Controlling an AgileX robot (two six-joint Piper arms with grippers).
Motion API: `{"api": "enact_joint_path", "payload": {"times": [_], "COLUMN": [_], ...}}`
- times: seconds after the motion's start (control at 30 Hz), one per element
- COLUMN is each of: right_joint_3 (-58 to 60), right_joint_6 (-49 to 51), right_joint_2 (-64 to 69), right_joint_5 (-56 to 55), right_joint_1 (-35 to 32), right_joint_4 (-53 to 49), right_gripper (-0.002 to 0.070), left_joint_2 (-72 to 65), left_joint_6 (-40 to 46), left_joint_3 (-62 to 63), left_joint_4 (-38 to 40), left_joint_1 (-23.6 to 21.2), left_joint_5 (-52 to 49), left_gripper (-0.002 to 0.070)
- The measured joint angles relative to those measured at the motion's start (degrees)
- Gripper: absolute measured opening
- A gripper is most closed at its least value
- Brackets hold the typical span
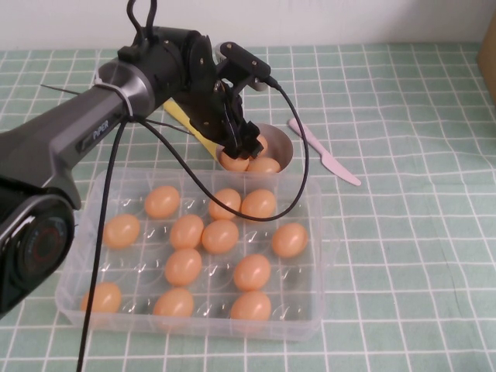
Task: Take an egg out of the egg box
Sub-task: Place the egg in the bowl
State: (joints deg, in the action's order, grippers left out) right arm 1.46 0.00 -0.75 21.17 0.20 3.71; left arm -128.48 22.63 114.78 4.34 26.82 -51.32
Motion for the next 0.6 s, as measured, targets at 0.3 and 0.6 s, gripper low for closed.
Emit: {"api": "enact_joint_path", "payload": {"times": [0.3,0.6], "right_joint_3": [0.0,0.0], "right_joint_6": [0.0,0.0], "right_joint_2": [0.0,0.0], "right_joint_5": [0.0,0.0], "right_joint_1": [0.0,0.0], "right_joint_4": [0.0,0.0], "right_gripper": [-0.0018,-0.0018], "left_joint_2": [0.0,9.67], "left_joint_6": [0.09,-0.24], "left_joint_3": [0.0,0.0], "left_joint_4": [0.47,1.47], "left_joint_1": [0.05,0.05], "left_joint_5": [0.0,-6.14], "left_gripper": [0.0477,0.0382]}}
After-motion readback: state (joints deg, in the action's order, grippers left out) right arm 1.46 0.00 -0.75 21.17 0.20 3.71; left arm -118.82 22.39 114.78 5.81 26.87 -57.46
